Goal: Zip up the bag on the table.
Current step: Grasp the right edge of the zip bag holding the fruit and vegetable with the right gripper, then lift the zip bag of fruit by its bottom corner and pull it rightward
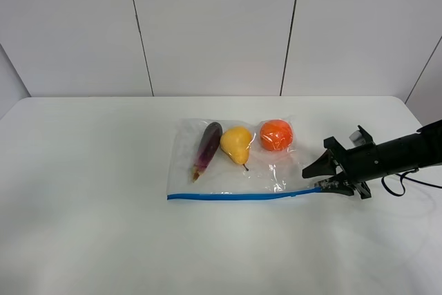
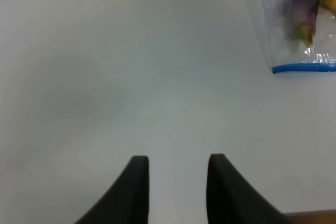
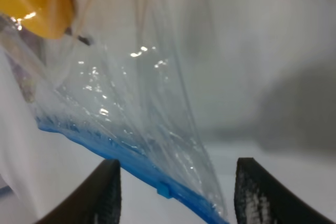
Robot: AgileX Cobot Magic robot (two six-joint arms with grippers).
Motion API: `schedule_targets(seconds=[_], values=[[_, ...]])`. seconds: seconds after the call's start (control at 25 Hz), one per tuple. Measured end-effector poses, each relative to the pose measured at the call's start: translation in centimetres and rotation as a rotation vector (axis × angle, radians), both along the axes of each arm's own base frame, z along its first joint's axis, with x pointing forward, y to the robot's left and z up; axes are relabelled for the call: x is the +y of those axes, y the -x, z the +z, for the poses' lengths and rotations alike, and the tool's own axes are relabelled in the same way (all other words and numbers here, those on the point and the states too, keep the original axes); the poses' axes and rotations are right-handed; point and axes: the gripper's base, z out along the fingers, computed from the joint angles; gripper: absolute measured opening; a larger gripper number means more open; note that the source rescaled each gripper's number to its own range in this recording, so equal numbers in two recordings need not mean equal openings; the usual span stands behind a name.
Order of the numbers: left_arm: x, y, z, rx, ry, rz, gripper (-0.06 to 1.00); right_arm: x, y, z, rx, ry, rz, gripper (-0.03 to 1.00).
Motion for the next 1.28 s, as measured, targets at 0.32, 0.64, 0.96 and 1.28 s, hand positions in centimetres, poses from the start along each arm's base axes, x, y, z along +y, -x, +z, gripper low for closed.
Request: schedule_targets(seconds=[0.32, 0.64, 0.96, 1.28], values=[[0.00, 0.00, 0.00, 0.000, 0.000, 0.000, 0.63, 0.29, 0.65, -0.34, -0.013, -0.023, -0.007, 0.65], [0.00, 0.00, 0.00, 0.000, 0.000, 0.000, 0.63, 0.43, 0.56, -0.15, -0.025, -0.047, -0.010, 0.52], [0.00, 0.00, 0.00, 0.000, 0.000, 0.000, 0.63, 0.43, 0.65, -0.18, -0.023, -0.042, 0.002, 0.11], [0.00, 0.00, 0.00, 0.000, 0.000, 0.000, 0.63, 0.43, 0.73, -0.21, -0.023, -0.039, 0.014, 0.00]])
